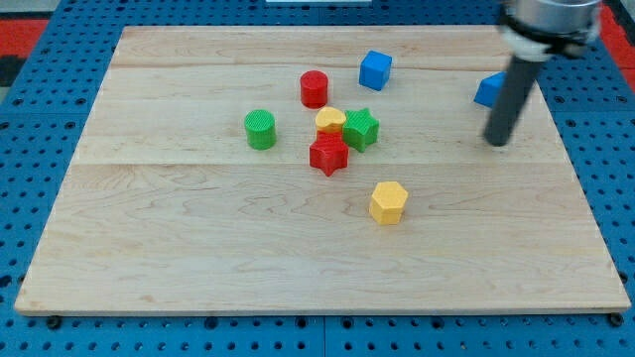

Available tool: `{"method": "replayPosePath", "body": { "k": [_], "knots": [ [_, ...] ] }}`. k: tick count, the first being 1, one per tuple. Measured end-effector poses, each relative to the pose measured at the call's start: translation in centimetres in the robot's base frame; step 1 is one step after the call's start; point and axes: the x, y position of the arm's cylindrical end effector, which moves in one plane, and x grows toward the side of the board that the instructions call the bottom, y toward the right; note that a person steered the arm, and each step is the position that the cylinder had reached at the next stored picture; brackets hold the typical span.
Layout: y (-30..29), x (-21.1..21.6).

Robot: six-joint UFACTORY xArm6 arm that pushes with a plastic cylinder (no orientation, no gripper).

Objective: Push blue triangle towards the green star

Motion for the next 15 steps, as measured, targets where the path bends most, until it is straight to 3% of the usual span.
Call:
{"method": "replayPosePath", "body": {
  "k": [1, 2, 3, 12, 15],
  "knots": [
    [6.1, -3.5],
    [6.5, -7.8],
    [4.2, -8.5],
    [-15.2, -5.1],
    [-17.6, -5.0]
  ]
}}
